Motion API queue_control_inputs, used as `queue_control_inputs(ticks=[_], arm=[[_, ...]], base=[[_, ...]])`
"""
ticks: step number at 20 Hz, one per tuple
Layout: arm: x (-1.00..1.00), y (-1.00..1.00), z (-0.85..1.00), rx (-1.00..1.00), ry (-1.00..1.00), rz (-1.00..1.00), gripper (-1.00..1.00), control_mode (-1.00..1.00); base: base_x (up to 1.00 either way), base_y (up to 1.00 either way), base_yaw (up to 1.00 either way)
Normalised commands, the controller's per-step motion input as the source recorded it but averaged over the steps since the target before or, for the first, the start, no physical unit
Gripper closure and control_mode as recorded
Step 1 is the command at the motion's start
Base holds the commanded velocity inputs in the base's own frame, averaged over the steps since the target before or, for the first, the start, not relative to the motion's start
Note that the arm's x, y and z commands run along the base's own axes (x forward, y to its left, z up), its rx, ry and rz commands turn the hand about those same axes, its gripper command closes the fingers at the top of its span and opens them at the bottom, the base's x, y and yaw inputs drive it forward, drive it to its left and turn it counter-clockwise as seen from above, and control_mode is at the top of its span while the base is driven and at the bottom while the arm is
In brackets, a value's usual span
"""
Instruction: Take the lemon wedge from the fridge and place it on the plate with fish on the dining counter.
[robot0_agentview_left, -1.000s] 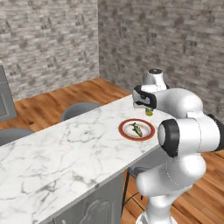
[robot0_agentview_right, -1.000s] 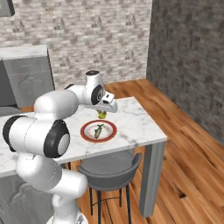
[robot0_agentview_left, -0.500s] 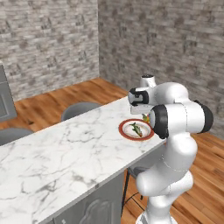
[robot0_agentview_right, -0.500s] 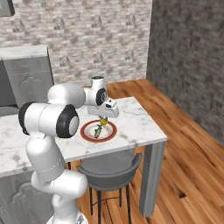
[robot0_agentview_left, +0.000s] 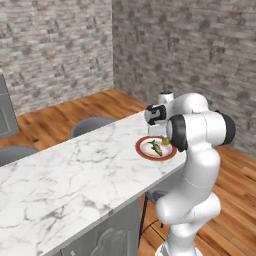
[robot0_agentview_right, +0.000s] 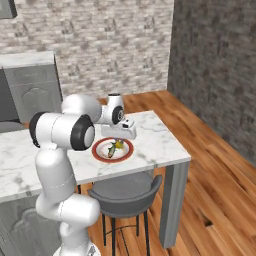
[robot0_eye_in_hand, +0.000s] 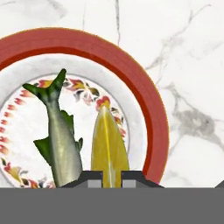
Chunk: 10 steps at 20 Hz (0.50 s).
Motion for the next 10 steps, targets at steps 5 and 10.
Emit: queue_control_inputs(ticks=[5,10], arm=[[0.18,0.00,-0.23,0.01,0.00,0.02,1.00,-1.00],[0.15,0.00,-0.22,0.00,0.00,0.02,1.00,-1.00]], base=[[0.00,0.00,0.00],[0.00,0.00,0.00]])
